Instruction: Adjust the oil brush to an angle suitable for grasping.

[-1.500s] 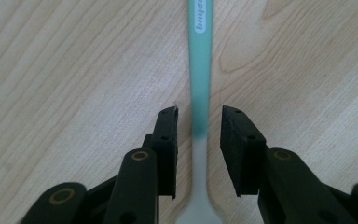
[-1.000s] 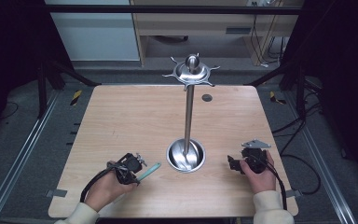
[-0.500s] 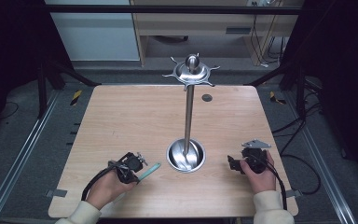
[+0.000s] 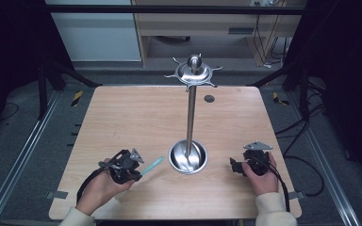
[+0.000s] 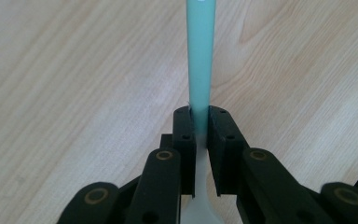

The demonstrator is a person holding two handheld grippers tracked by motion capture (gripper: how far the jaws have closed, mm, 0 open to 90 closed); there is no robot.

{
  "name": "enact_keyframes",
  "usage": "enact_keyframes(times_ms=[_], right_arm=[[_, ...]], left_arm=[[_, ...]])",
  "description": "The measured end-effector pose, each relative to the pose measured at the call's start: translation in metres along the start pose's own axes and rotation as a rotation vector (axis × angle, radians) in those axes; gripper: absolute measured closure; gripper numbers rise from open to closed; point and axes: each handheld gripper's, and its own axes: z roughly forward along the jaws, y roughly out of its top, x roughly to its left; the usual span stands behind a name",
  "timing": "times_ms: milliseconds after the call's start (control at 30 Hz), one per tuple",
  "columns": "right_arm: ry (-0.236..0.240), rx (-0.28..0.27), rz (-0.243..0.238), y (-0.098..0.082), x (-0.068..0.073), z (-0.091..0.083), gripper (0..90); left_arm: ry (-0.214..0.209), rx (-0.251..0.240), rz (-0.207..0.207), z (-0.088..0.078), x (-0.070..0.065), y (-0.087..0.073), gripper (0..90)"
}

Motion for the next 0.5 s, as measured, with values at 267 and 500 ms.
enact_keyframes(times_ms=[267, 500], right_arm=[[0.008, -0.002, -0.014, 0.001, 0.003, 0.002, 9.8], [0.005, 0.001, -0.015, 0.000, 0.003, 0.001, 9.9]], left_arm=[[0.037, -0.097, -0.004, -0.011, 0.004, 0.007, 81.8], [0.050, -0.197, -0.008, -0.019, 0.004, 0.008, 81.8]])
